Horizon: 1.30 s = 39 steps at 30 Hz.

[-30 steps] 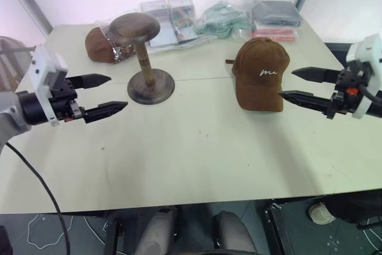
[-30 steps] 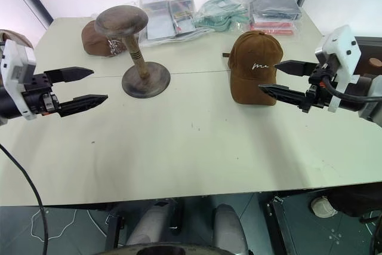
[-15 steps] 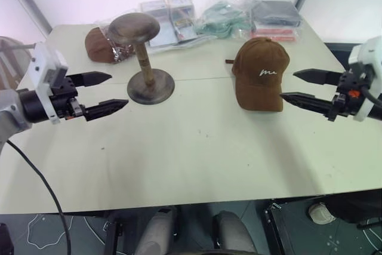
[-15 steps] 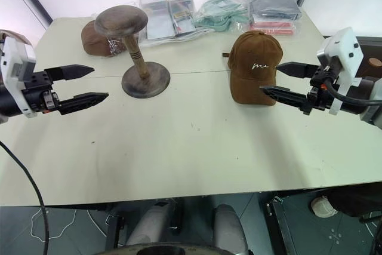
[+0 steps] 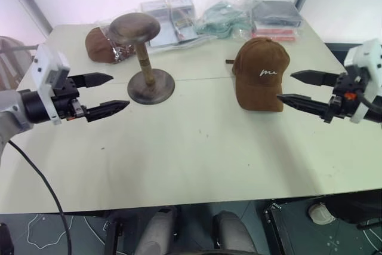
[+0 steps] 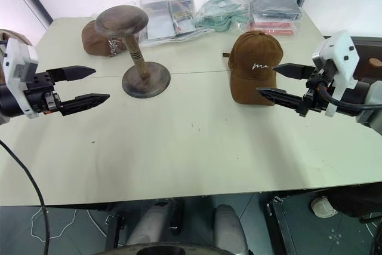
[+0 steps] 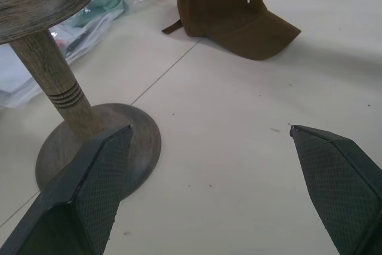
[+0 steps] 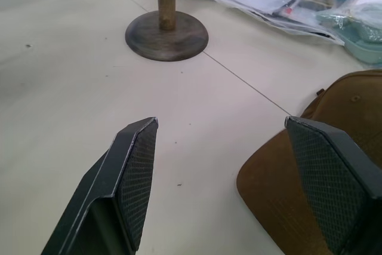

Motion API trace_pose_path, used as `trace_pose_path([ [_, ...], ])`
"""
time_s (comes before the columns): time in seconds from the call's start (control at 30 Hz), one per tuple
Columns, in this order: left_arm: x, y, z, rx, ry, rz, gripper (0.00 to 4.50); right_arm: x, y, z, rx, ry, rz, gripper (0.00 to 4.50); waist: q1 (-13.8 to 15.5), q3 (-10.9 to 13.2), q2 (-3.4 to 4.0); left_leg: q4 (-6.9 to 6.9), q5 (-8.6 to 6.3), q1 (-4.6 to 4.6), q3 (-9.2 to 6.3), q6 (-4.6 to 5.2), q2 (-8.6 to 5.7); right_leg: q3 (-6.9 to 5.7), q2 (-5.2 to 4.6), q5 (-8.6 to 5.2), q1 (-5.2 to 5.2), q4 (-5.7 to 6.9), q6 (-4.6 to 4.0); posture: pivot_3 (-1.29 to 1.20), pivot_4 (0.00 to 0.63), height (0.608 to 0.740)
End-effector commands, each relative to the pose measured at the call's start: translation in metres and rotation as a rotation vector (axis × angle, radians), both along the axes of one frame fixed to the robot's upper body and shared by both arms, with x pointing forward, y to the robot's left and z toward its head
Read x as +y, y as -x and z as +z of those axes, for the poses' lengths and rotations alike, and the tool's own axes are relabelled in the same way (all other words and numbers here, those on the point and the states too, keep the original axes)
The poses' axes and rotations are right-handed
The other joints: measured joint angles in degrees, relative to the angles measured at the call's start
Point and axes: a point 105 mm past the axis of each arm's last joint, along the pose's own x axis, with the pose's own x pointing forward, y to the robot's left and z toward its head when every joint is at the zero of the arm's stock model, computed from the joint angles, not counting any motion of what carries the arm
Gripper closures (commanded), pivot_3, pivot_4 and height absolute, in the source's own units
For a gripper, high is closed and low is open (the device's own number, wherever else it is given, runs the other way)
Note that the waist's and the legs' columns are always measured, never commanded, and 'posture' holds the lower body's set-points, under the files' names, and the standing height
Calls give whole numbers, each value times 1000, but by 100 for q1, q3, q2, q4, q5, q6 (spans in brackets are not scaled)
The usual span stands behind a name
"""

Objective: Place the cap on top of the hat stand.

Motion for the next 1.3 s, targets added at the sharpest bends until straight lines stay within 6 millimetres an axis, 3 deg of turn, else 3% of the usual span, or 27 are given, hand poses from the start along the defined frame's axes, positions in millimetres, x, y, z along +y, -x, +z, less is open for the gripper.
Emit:
trace_pose_path([
  [0.03, -5, 2, 5, -30, 7, -15, 66, -3, -6, -11, -85, 134, -64, 993, 0, 0, 0, 0, 0, 0, 0, 0, 0, 0, 0, 0, 0, 0, 0, 0, 150, 740],
  [0.3, -13, 2, -5, -15, 32, -21, 66, -8, -16, -70, -254, 428, -153, 993, 0, 0, -1, 5, 2, 1, 2, -3, -1, 0, 2, 1, 0, 6, 2, 0, 150, 740],
  [0.43, -15, 0, -7, -18, 35, -16, 66, -10, -26, -78, -404, 506, -229, 993, -10, 0, -3, 6, 9, 3, 2, -13, -2, 1, 6, 2, 1, 12, 3, 0, 150, 740],
  [0.63, -17, -1, -8, -24, 39, -8, 66, -12, -32, -98, -480, 599, -247, 993, 6, 0, -4, 9, 15, 7, -2, -22, -2, -2, 9, 2, 5, 16, 3, 0, 150, 740],
  [1.0, -18, 2, -6, -52, 23, 24, 66, -38, -54, -131, -492, 775, -340, 993, -7, -1, -4, 10, 29, 11, -1, -44, -1, 0, 14, 2, 7, 23, 3, 0, 150, 740],
  [1.3, -17, 6, -3, -69, 5, 48, 66, -46, -77, -140, -525, 809, -419, 993, -20, -1, -4, 10, 37, 15, -1, -58, 0, 1, 18, 2, 8, 31, 3, 0, 150, 740],
])
